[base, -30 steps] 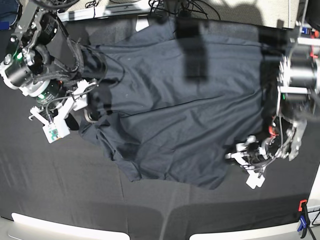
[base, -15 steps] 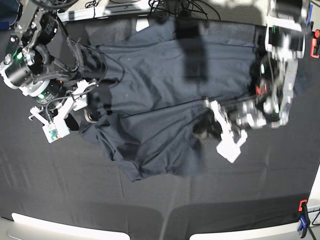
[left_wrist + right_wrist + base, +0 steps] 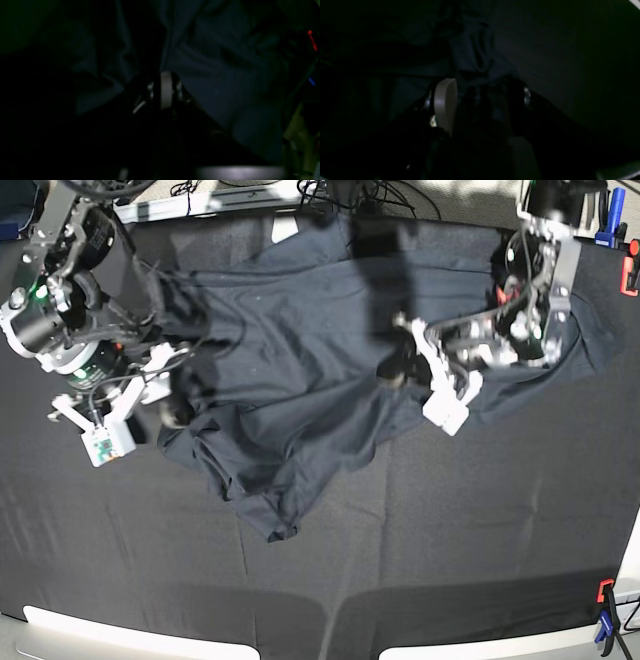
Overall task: Layout the t-shirt on the table in an organized manner, then fold the t-shirt properly
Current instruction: 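Grasp the shirt's middle with the left gripper and drag it toward its hem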
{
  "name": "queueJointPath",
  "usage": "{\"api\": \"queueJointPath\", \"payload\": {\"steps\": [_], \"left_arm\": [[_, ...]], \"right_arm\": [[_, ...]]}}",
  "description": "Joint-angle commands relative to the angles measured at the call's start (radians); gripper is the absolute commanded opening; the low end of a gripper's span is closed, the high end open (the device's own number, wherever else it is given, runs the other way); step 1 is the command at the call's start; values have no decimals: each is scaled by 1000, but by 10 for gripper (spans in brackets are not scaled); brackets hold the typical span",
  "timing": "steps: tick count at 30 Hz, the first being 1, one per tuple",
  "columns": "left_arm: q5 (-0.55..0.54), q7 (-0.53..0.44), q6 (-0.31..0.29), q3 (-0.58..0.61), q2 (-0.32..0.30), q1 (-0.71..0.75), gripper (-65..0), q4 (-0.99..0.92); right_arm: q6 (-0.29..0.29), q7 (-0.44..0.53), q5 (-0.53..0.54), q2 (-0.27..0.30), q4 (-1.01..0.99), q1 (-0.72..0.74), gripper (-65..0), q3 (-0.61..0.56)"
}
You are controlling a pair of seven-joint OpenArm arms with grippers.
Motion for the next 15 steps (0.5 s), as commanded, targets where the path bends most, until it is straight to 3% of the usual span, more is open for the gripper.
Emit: {"api": "queueJointPath", "payload": {"steps": [1,3,6,11,15], "left_arm": [[-48,-3,-9,-4,-7,-14,-548,19],[-109,16,-9,-4,-14,-21,-463,20],[-163,27,-9,-5,-16,-27,-378,42],[-162,25,-9,-5,-16,-36,-379,158],[-158,19,-9,-5,-15,-90,-379,220]], "right_arm": [[-34,50,-29,9,5,13,-336,18],[-71,58,-82,9,-19,13,-336,64],[-75,58,-47,10,-75,10,-336,180],[-33,51,117,13,-105,-11,-336,340],[-2,22,178,14,-105,-29,-336,367]]}}
